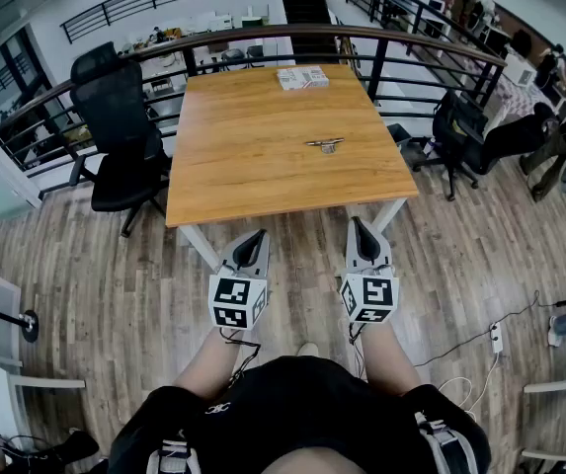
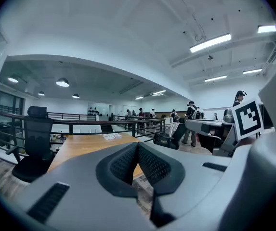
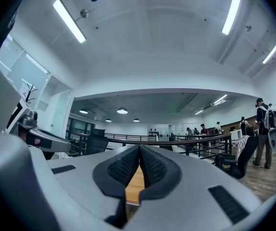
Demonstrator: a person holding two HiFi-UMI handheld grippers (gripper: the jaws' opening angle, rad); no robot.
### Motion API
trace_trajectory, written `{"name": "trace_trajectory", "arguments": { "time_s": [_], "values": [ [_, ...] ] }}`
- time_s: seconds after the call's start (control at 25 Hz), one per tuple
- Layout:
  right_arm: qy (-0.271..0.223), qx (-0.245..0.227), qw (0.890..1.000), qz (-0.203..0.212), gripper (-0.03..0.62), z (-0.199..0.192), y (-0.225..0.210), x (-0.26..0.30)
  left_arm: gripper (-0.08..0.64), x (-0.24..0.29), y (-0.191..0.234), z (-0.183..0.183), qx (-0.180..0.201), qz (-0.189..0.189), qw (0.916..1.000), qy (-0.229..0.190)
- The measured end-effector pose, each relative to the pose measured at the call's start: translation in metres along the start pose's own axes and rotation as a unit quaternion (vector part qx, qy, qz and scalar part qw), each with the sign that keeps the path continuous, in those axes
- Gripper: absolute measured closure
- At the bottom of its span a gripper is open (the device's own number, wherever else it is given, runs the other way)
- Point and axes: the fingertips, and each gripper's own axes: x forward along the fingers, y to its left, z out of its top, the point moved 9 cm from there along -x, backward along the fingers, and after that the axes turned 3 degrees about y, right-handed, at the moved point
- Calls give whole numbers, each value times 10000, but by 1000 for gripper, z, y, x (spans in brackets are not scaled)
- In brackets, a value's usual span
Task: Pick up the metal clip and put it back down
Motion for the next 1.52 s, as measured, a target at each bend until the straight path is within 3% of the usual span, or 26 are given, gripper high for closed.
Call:
{"name": "trace_trajectory", "arguments": {
  "time_s": [0.44,1.08,1.52],
  "values": [
    [39,83,9999,-65,577,-5,-27,6,541,30,-19,9,64,-195,9998,-10],
    [2,-14,10000,91,577,-16,-88,37,541,96,-47,9,-14,-138,9999,48],
    [-78,100,9998,148,578,-31,-123,80,541,170,-40,10,25,-356,9993,94]
  ]
}}
